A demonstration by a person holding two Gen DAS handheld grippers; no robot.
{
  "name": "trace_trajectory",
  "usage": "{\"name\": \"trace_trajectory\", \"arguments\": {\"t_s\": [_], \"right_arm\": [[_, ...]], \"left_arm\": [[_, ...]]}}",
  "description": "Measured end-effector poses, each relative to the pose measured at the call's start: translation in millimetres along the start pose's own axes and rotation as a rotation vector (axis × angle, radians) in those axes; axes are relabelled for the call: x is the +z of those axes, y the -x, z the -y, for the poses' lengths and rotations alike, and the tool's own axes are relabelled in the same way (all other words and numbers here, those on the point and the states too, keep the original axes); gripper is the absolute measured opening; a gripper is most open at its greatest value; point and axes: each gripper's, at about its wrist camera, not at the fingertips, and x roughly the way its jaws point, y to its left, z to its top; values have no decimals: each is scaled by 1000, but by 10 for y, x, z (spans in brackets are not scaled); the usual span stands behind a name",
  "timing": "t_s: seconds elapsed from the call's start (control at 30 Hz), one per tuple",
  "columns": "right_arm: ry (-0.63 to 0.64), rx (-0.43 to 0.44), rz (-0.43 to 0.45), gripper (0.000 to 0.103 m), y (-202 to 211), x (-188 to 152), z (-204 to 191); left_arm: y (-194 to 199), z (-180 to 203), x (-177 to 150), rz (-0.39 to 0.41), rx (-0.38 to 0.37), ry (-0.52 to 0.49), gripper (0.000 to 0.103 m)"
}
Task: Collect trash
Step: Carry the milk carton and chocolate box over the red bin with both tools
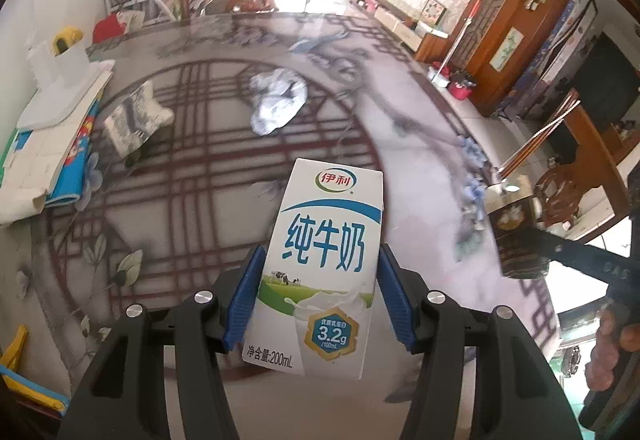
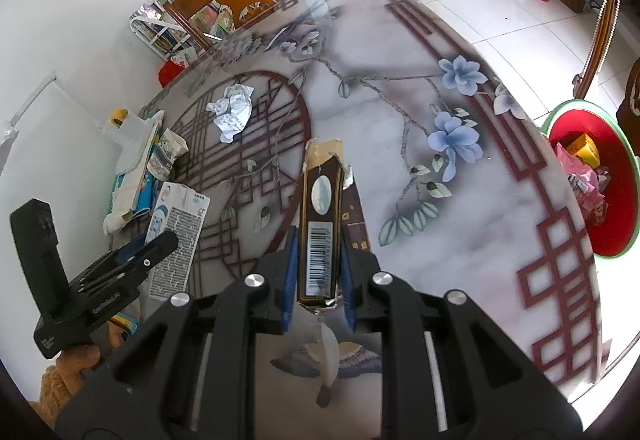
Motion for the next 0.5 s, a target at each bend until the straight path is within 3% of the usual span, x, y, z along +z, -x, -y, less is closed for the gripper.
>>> {"name": "trace_trajectory", "arguments": {"t_s": [0.5], "right_arm": [[-59,-15,16,19,175,37,437]], "left_arm": [[-55,490,52,-8,-36,-52,53]]}}
